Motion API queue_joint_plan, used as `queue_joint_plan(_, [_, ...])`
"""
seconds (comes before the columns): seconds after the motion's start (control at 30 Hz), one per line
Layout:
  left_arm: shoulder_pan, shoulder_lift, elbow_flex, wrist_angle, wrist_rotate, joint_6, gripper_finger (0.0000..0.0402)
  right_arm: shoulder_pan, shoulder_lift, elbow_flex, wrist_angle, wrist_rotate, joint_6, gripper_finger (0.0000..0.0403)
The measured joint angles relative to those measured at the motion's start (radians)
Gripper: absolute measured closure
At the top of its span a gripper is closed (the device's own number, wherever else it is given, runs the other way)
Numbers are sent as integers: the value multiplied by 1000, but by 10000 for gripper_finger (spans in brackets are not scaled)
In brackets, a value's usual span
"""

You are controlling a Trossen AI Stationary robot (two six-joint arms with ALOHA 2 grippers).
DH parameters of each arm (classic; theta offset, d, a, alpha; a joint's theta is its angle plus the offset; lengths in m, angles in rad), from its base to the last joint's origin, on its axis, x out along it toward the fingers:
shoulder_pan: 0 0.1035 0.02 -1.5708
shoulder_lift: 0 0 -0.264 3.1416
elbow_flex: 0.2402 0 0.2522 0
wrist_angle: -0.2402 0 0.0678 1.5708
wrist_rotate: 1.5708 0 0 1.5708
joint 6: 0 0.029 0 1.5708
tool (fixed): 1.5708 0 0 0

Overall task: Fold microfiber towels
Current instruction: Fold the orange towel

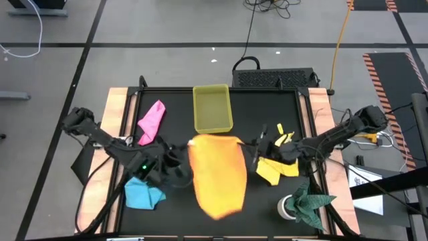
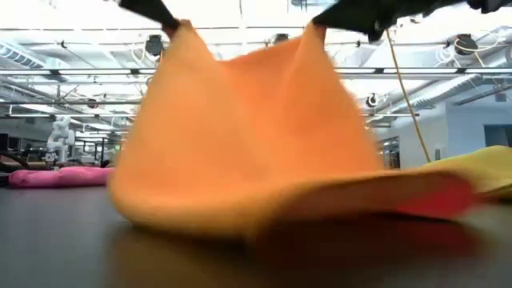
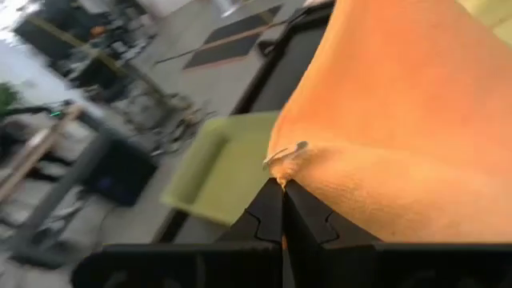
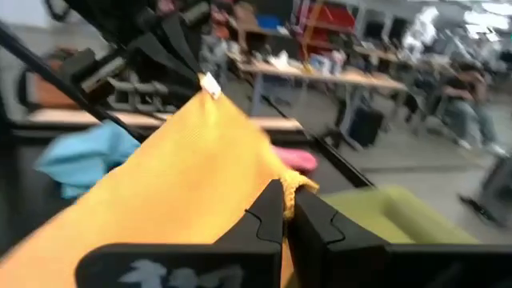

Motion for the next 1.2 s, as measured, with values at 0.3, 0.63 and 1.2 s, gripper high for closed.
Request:
queue_joint_plan(0.3, [-74, 0, 49, 57, 155, 75, 396, 38, 2, 0, 47, -424, 76, 403])
queue_joint_plan(0.63, [-351, -1, 219, 448, 185, 336, 395, 254, 35, 0, 697, -807, 185, 403])
queue_joint_plan(1.2, [-98, -4, 55, 15, -19, -32, 399, 30, 51, 0, 93, -51, 6, 403])
